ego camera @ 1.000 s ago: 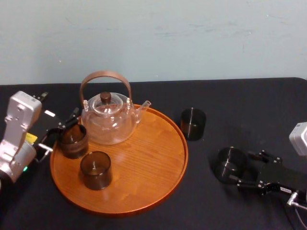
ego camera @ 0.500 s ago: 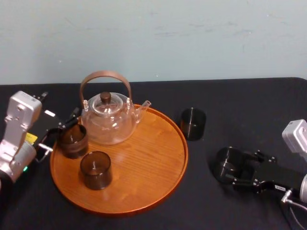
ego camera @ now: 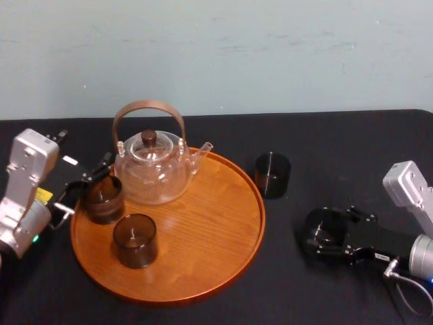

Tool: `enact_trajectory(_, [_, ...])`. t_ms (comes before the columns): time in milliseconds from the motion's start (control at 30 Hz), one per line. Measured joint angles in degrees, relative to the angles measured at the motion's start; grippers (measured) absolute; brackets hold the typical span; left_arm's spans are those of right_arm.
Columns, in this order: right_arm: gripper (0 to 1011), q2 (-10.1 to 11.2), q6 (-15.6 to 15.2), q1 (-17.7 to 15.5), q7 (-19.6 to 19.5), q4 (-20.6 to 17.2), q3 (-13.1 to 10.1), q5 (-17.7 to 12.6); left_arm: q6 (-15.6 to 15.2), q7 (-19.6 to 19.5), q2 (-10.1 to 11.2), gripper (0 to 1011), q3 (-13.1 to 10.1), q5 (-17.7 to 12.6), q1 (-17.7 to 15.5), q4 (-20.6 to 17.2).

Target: Pick up the glass from the table and place it on the tray.

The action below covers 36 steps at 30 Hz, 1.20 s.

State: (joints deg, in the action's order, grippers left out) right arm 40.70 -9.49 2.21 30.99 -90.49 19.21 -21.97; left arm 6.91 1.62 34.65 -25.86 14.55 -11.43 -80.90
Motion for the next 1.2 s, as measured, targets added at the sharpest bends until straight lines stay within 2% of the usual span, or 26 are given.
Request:
enact_trajectory(267, [1002, -0.4, 0.0, 1.1, -0.3, 0.6, 1.0, 1.0, 0.0, 0.0, 0.0, 1001, 0.0, 0.0, 0.0, 0.0])
enact_trajectory(567, [1003, -0.4, 0.0, 1.1, -0.3, 0.6, 0.9, 0.9, 0.0, 0.0, 0.0, 1001, 0.0, 0.0, 0.0, 0.0])
enact_trajectory(767, [909, -0.3, 0.0, 1.1, -0.2, 0.6, 0.9, 0.7, 0.0, 0.0, 0.0, 1001, 0.0, 0.0, 0.0, 0.0])
enact_trajectory(1200, [908, -0.3, 0.0, 1.1, -0.1, 0.6, 0.8, 0.6, 0.0, 0.0, 0.0, 1001, 0.0, 0.0, 0.0, 0.0])
